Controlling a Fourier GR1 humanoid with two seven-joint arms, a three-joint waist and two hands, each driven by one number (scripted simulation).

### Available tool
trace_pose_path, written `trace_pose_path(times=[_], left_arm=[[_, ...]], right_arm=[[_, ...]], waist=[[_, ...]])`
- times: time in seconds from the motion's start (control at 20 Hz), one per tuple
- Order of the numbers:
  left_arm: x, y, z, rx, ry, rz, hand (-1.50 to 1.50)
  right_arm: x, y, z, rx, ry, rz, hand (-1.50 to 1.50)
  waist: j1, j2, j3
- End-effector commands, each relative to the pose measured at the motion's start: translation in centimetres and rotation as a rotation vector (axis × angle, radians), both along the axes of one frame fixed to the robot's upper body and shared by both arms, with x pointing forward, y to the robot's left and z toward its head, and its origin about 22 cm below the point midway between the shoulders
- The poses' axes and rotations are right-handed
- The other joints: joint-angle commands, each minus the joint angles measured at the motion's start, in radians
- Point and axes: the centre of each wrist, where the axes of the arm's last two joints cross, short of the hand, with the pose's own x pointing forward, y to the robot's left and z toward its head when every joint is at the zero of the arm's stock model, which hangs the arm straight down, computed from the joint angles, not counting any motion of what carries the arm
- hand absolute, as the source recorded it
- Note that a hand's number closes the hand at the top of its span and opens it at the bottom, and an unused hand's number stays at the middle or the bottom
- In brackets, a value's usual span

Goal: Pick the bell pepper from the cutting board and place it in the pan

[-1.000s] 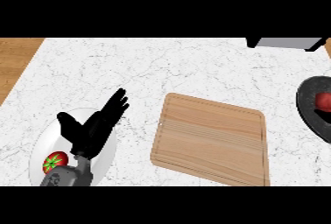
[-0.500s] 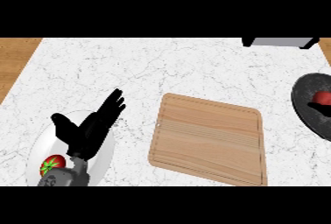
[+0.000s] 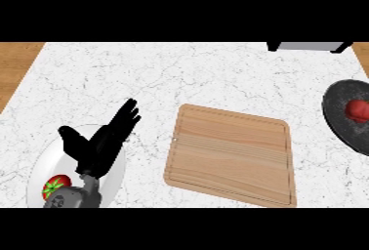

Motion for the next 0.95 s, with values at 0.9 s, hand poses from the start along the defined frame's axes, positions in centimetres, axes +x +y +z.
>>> trace_pose_path(times=[0.9], left_arm=[[-1.0, 1.3, -1.0, 0.019, 0.014, 0.034, 0.00]], right_arm=[[-8.8, -5.7, 1.0, 0.086, 0.010, 0.235, -1.50]], waist=[[-0.026, -0.015, 0.001]])
